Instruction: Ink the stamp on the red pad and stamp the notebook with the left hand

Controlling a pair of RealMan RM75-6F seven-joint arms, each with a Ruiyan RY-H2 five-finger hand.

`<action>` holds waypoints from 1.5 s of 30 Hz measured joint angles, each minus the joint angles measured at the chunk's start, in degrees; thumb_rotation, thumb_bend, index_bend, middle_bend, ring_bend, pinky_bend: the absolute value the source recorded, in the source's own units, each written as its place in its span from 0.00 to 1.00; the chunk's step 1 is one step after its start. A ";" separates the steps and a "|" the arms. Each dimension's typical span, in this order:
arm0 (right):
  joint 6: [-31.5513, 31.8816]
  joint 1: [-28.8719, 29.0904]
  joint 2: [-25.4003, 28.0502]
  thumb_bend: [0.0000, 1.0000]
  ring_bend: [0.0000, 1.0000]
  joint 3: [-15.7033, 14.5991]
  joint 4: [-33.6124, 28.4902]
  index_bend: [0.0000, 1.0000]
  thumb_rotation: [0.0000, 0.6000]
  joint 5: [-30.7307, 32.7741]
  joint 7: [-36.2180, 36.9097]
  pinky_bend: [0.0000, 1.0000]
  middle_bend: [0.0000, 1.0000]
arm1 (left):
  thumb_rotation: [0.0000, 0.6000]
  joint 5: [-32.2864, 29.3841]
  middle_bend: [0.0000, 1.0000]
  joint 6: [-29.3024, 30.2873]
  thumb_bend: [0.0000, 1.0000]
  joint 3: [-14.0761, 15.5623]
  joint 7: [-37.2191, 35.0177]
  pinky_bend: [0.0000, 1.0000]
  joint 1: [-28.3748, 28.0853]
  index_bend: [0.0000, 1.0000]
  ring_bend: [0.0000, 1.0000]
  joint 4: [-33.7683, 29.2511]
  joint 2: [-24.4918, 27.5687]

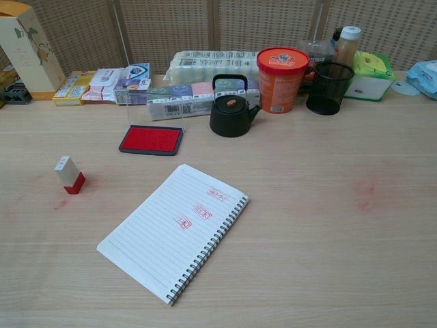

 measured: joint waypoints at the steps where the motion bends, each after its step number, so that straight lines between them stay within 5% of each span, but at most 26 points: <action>1: 0.02 -0.01 0.01 0.05 0.00 0.01 0.00 0.00 1.00 0.00 0.03 0.00 0.00 | 1.00 -0.04 0.00 -0.05 0.00 -0.01 0.05 0.03 -0.02 0.00 0.00 0.02 -0.02; 19: -0.16 -0.02 0.45 0.05 0.00 0.06 -0.31 0.00 1.00 0.46 0.72 0.00 0.00 | 1.00 0.14 0.00 -0.45 0.00 -1.39 1.79 0.03 -1.40 0.00 0.00 4.30 -2.98; 35: -1.94 0.58 0.68 0.05 0.00 0.18 -0.42 0.00 1.00 1.96 1.02 0.00 0.00 | 1.00 1.31 0.00 -9.03 0.00 -5.76 6.99 0.03 -13.12 0.00 0.00 31.75 -25.95; 45: -1.98 0.59 1.06 0.05 0.00 0.25 -0.34 0.00 1.00 2.20 1.92 0.00 0.00 | 1.00 -2.99 0.00 -14.47 0.00 -6.83 13.72 0.03 -16.98 0.00 0.00 36.34 -33.61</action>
